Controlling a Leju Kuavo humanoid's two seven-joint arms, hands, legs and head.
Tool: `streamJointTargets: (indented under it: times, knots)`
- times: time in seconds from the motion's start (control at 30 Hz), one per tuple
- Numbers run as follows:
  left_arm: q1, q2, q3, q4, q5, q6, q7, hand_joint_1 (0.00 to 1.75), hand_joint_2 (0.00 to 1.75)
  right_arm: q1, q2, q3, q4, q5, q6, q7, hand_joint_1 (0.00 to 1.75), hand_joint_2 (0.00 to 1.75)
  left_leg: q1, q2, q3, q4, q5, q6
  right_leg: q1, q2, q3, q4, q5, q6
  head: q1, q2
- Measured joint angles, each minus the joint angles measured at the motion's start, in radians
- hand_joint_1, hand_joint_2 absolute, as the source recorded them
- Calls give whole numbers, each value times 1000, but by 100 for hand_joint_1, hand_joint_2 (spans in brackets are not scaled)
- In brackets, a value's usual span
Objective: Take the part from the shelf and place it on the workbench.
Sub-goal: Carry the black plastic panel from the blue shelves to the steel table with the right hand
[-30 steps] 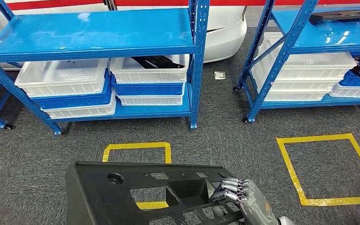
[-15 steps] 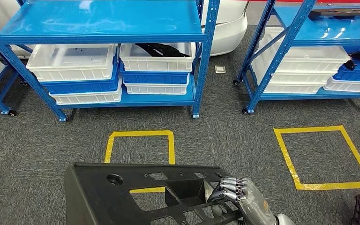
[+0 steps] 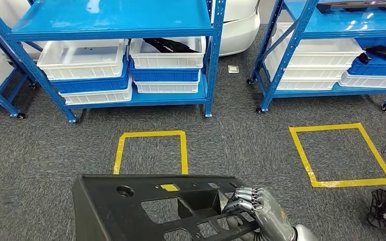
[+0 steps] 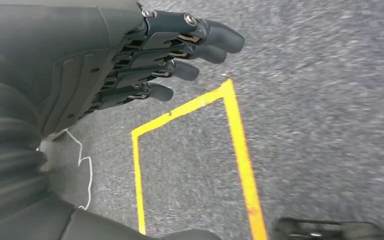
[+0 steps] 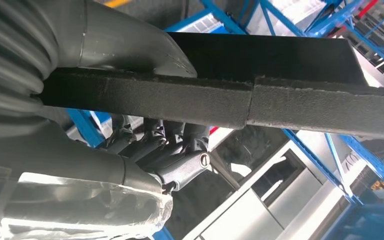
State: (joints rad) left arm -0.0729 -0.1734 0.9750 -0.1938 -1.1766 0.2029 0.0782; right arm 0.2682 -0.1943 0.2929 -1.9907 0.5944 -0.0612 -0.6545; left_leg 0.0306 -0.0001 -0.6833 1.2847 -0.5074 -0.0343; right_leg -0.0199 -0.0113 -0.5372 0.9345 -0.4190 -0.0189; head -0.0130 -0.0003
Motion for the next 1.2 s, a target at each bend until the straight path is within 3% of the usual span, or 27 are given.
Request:
streamJointTargets:
  times: [0.03,0.07,0.1,0.13,0.2,0.27,0.3,0.37,0.4,0.43,0.47,0.5,0.53,0.57,0.6,0.67,0.7,0.77,0.8,0.87,0.93,0.97,1.0,1.03,1.1,1.17,1.2]
  knots:
    - [0,2,2,0,3,0,0,0,175,0,0,1,3,2,0,0,175,175,7,0,33,-16,35,-8,-5,0,-21,11,10,8,0,0]
    - [0,3,4,0,6,0,0,0,175,-1,0,3,6,4,0,-1,175,175,14,0,77,-63,49,-18,-9,0,-43,25,18,16,-1,0]
    - [-1,4,7,0,12,1,1,0,175,-4,0,6,9,6,0,-1,175,175,15,-3,128,-130,41,-24,-10,0,-62,40,23,23,-3,0]
    - [-1,4,11,0,18,3,4,0,175,-10,0,10,13,8,1,-2,175,175,15,-4,168,-190,16,-22,-9,0,-76,53,28,31,-3,0]
    - [-1,3,21,0,35,11,10,0,175,-32,2,20,25,10,5,-5,175,175,5,-6,201,-254,-23,-2,-3,0,-89,63,42,50,-2,0]
    - [-2,2,35,0,53,20,14,0,175,-55,4,30,39,10,9,-6,175,175,-3,-2,185,-260,-11,29,-2,0,-97,59,56,69,-2,0]
    - [-2,1,42,0,59,24,14,0,175,-65,5,33,47,9,12,-5,175,175,-6,0,172,-262,2,45,-4,0,-110,72,42,70,-2,0]
    - [-2,0,54,0,62,33,15,0,175,-79,3,36,58,10,15,7,175,175,-8,6,138,-267,32,69,-9,1,-150,154,-36,54,1,0]
    - [-1,0,58,0,60,40,16,0,175,-82,1,34,61,11,18,17,175,175,-10,6,119,-266,46,75,-9,2,-172,221,-86,46,3,0]
    - [0,1,60,0,56,47,21,0,175,-80,-3,30,61,13,21,28,175,175,-12,6,102,-266,60,76,-8,4,-185,287,-118,45,5,0]
    - [0,1,60,0,50,56,30,0,175,-75,-7,24,60,15,23,39,175,175,-14,7,86,-265,74,76,-7,5,-186,338,-128,51,5,0]
    - [0,2,61,0,42,66,44,0,175,-68,-12,17,58,17,27,48,175,175,-16,6,70,-265,88,75,-6,7,-174,363,-119,60,5,0]
    - [0,4,61,0,35,75,60,0,175,-60,-18,10,55,17,30,55,175,175,-18,6,54,-264,101,73,-4,7,-144,351,-98,68,5,0]
    - [0,6,61,0,29,85,77,0,175,-52,-23,2,50,16,35,59,175,175,-20,6,41,-264,114,70,-1,7,-95,304,-80,70,5,0]
    - [0,8,61,0,24,94,93,0,175,-47,-27,-5,42,15,40,62,175,175,-22,6,30,-264,125,67,5,7,-31,227,-81,63,5,0]
    - [0,12,62,0,20,113,118,0,175,-42,-34,-18,26,12,52,65,175,175,-23,9,17,-265,147,56,18,7,71,75,-111,41,4,0]
    - [-1,13,62,-1,21,122,125,0,175,-41,-36,-23,20,11,57,66,175,175,-22,11,15,-268,157,50,24,8,93,32,-126,32,4,0]
    - [0,17,65,-1,24,132,132,0,175,-37,-37,-29,14,10,64,68,175,175,-17,12,12,-273,169,36,20,7,85,16,-118,20,4,0]
    - [1,19,67,-1,25,133,134,0,175,-35,-38,-30,13,9,65,70,175,175,-15,11,8,-265,155,30,14,6,80,14,-107,11,4,0]
    - [3,22,69,-1,26,135,136,0,175,-32,-39,-30,11,10,67,72,175,175,-9,7,-11,-197,73,20,2,3,68,10,-85,-9,2,0]
    - [4,24,70,-1,26,135,137,0,175,-31,-39,-30,11,10,67,73,175,175,-7,5,-36,-73,-21,9,6,0,51,12,-67,-18,1,0]
    - [4,26,71,-1,26,136,137,0,175,-31,-39,-30,11,10,68,74,175,175,-5,4,-40,-23,-38,3,7,0,41,14,-59,-17,1,0]
    - [4,27,72,-1,27,137,137,0,175,-30,-39,-30,11,10,70,74,175,175,-2,4,-31,0,-34,-1,6,0,30,18,-52,-14,0,0]
    - [4,28,73,-1,28,140,137,0,175,-30,-39,-30,11,9,73,74,175,175,1,4,-4,-14,-13,-5,5,0,20,24,-47,-10,0,0]
    - [3,29,74,-1,30,148,137,0,175,-33,-39,-30,11,7,84,74,175,175,7,4,90,-126,21,-9,4,1,-3,41,-40,-3,0,0]
    - [1,29,75,-1,30,162,144,0,175,-43,-38,-30,12,3,97,74,175,175,4,1,155,-227,16,-3,7,1,-22,59,-33,9,0,0]
    - [1,29,75,-1,29,169,149,0,175,-48,-37,-30,12,1,102,74,175,175,0,-1,162,-247,7,4,9,0,-29,63,-28,17,0,0]
